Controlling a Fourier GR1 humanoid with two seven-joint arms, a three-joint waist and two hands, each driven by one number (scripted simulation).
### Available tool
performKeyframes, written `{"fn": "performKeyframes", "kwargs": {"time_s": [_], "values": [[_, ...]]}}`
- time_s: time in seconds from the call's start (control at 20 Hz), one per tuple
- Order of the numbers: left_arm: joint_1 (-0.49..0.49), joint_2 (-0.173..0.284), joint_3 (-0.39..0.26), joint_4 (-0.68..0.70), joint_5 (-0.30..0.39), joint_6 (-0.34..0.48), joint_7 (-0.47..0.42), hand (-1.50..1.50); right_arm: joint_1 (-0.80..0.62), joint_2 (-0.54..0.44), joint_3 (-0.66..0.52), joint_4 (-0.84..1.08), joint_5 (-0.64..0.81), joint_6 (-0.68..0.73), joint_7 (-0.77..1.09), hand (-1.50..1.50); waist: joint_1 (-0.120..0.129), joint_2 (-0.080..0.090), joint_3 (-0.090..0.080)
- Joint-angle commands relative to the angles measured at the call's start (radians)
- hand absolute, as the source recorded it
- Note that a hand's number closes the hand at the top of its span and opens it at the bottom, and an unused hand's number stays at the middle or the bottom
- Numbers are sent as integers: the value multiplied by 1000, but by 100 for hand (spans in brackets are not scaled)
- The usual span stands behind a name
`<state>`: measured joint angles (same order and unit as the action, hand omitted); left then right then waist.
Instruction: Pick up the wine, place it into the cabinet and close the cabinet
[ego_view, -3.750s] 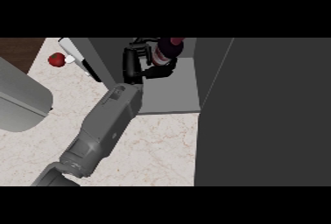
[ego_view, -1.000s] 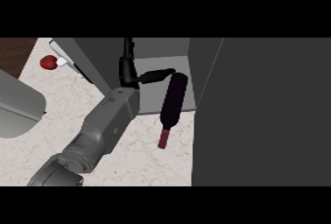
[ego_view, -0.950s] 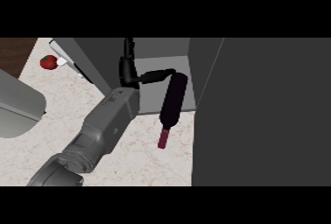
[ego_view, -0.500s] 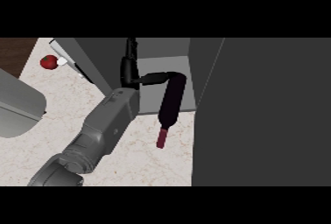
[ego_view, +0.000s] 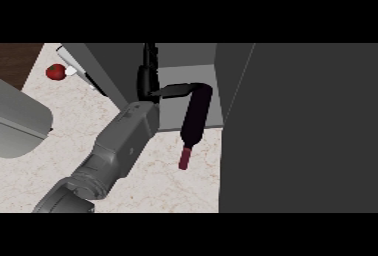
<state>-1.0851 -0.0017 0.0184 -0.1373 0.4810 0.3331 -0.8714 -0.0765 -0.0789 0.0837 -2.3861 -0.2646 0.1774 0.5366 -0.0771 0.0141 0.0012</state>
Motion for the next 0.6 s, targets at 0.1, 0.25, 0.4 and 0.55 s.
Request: {"fn": "performKeyframes", "kwargs": {"time_s": [0.1, 0.25, 0.4, 0.55], "values": [[99, 2, -2, -7, 65, -72, -32, -150, -29, -23, -13, -78, -18, -28, 82, -150, 22, -5, -3], [101, 2, -50, -41, 102, -88, -9, -150, -21, 1, -26, -32, -6, -38, 36, -150, 28, -9, -2], [131, 2, -132, -93, 179, 0, -6, -150, -56, 4, 18, -57, -4, -51, 78, -150, 0, -13, -3], [207, 2, -222, -188, 238, 4, 24, -150, 7, -4, 7, -47, 3, -12, 21, -150, 16, -16, -2]]}}
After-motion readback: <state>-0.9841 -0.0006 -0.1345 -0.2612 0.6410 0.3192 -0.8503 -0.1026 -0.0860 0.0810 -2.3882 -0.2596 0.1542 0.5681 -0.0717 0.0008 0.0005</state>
